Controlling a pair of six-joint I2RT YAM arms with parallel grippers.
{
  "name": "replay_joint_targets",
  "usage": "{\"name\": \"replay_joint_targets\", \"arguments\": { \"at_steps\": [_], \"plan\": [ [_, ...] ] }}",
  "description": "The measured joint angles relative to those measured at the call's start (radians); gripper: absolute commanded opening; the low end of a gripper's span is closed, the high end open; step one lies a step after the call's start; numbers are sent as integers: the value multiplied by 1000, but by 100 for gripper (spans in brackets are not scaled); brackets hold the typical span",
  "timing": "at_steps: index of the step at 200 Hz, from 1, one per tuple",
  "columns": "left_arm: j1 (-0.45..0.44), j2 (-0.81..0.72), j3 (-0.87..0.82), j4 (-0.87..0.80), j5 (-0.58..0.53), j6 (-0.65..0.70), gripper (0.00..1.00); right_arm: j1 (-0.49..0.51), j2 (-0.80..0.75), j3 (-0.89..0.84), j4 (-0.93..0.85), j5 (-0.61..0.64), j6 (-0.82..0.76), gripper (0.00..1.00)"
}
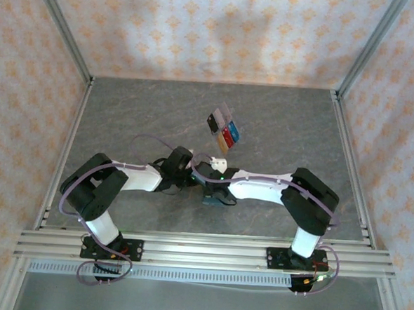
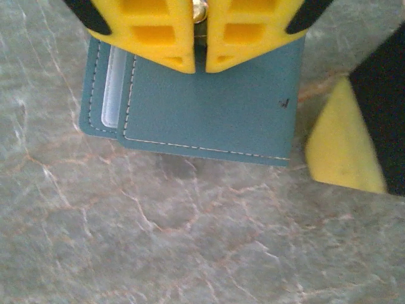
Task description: Put the credit cards into the card holder
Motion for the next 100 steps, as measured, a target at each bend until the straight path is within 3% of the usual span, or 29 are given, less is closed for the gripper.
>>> {"name": "replay_joint_targets", "arguments": {
  "at_steps": [35, 76, 100],
  "plan": [
    [0, 0, 0, 1, -2, -5, 3, 0, -37, -27, 0, -68, -23, 28],
    [0, -10, -2, -9, -3, -16, 4, 0, -59, -31, -4, -111, -39, 28],
    [0, -71, -18, -66, -9, -14, 12, 0, -95, -34, -10, -110, -64, 25]
  ]
}}
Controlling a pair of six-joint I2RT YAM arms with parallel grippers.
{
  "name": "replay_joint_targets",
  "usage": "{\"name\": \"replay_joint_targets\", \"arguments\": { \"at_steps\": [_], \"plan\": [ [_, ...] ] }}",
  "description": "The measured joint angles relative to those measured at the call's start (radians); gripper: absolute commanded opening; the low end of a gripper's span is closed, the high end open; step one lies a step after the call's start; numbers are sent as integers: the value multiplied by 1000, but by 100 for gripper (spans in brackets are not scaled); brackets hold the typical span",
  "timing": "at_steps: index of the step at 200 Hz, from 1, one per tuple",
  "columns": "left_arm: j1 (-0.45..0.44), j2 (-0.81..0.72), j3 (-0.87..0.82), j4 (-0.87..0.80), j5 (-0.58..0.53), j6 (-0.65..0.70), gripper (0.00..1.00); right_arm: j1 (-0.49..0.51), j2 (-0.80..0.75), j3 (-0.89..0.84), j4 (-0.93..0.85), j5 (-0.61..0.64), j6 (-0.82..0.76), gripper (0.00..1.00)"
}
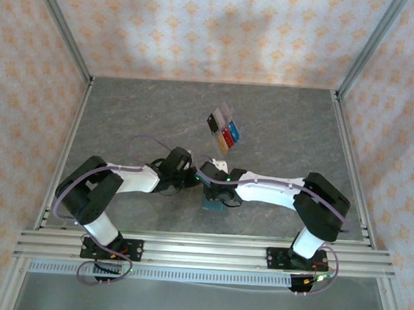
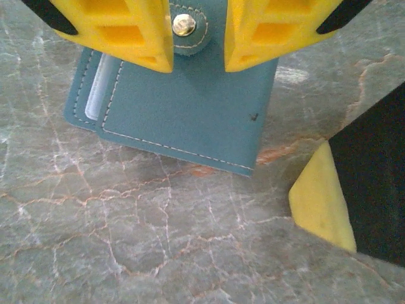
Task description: Put the credit cards into the card holder
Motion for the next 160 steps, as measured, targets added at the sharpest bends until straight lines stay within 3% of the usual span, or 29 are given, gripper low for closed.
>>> {"name": "replay_joint_targets", "arguments": {
  "at_steps": [29, 57, 87, 117, 160],
  "plan": [
    [0, -118, 2, -80, -2, 24, 24, 0, -9, 0, -16, -1, -34, 18],
    [0, -165, 54, -169, 26, 71, 28, -2, -60, -14, -28, -10, -40, 11],
    [0, -145, 125, -245, 74, 135, 35, -5, -85, -65, -34, -29, -21, 8],
    [-15, -89, 185, -309, 98, 192, 35, -17, -101, -174, -35, -51, 5, 8],
    [-33, 2, 204, -340, 104, 239, 35, -79, -108, -185, -7, -72, -24, 9]
  ]
}}
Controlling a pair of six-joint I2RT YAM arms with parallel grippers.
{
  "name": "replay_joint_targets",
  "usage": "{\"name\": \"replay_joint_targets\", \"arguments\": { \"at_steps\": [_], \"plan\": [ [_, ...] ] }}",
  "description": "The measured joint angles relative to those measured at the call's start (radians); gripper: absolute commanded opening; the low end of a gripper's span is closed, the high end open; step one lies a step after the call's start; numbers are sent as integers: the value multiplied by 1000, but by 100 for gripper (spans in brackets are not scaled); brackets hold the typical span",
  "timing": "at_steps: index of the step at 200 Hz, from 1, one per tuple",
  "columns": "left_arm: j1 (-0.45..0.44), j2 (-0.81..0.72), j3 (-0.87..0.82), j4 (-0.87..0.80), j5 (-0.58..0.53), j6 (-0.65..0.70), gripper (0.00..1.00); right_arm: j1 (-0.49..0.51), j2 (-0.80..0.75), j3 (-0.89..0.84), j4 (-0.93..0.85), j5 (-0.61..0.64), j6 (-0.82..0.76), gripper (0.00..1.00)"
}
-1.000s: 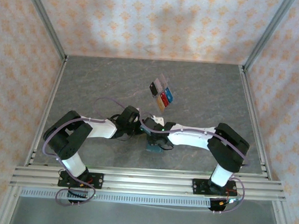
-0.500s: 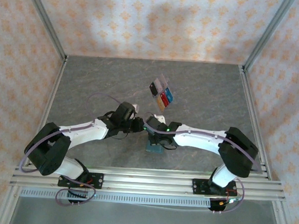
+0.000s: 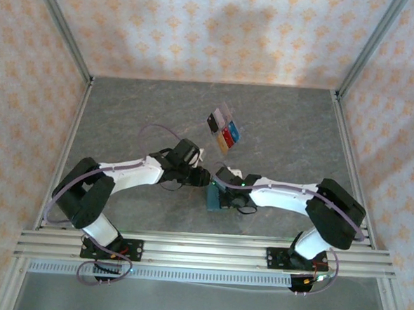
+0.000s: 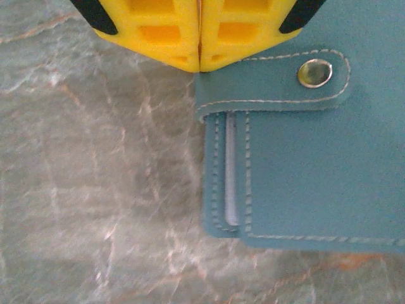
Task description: Put the credit cards into the card holder
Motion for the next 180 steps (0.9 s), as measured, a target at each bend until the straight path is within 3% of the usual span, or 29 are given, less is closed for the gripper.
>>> {"name": "replay_joint_targets", "arguments": {
  "at_steps": [60, 120, 180],
  "plan": [
    [0, 50, 0, -6, -9, 18, 33, -46, 60, 79, 13, 4, -149, 15],
    [-4, 54, -6, -2, -69, 16, 29, -47, -48, 99, -13, 16, -215, 34],
    [-12, 60, -36, 49, -88, -14, 27, 6, 2, 140, 14, 11, -272, 34]
  ]
}}
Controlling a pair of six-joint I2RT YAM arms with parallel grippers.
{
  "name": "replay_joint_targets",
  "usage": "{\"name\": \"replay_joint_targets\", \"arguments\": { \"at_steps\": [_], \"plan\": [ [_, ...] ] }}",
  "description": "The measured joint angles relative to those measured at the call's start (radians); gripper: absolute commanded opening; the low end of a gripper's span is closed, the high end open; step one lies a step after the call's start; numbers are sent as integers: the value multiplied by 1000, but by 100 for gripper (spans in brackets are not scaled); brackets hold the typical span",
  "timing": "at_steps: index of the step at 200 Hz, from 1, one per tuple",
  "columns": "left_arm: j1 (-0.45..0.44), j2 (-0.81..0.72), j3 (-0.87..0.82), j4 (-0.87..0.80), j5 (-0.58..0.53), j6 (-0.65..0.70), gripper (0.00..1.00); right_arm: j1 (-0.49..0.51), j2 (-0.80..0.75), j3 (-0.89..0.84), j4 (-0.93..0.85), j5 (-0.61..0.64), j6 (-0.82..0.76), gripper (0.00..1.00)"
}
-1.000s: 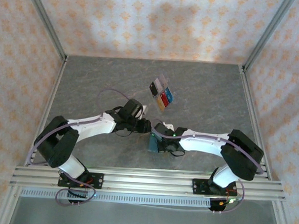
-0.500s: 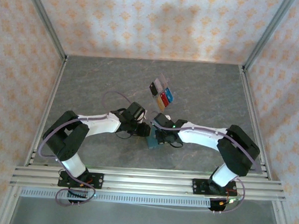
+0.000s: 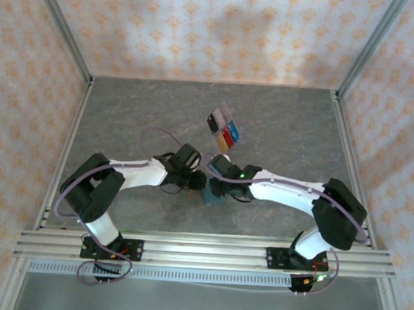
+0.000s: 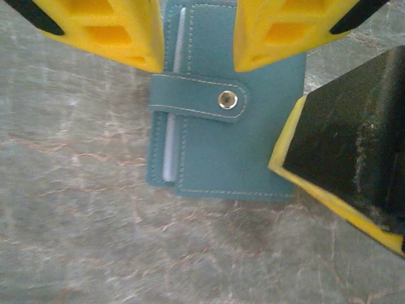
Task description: Put the credit cards into the card holder
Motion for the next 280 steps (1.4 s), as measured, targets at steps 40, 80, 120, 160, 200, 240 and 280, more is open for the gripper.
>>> {"name": "replay_joint_targets", "arguments": {
  "at_steps": [40, 80, 120, 160, 200, 240, 280],
  "plan": [
    [-1, 0, -7, 16, -3, -9, 27, 14, 56, 0, 37, -22, -34, 36],
    [-3, 0, -14, 27, -5, -19, 27, 25, 72, 0, 80, -28, -65, 40],
    [-3, 0, -19, 34, -8, -20, 27, 26, 95, -6, 91, -1, -89, 40],
    [-5, -2, -21, 37, -10, -20, 27, 42, 125, -25, 123, 55, -97, 40],
    [-5, -5, -25, 41, -11, -20, 27, 58, 122, -48, 159, 95, -92, 36],
    [-10, -5, -25, 42, -18, -20, 27, 64, 107, -69, 188, 124, -87, 20],
    [-21, -1, -23, 43, -42, -20, 26, 65, 106, -71, 204, 135, -97, 0]
  ]
}}
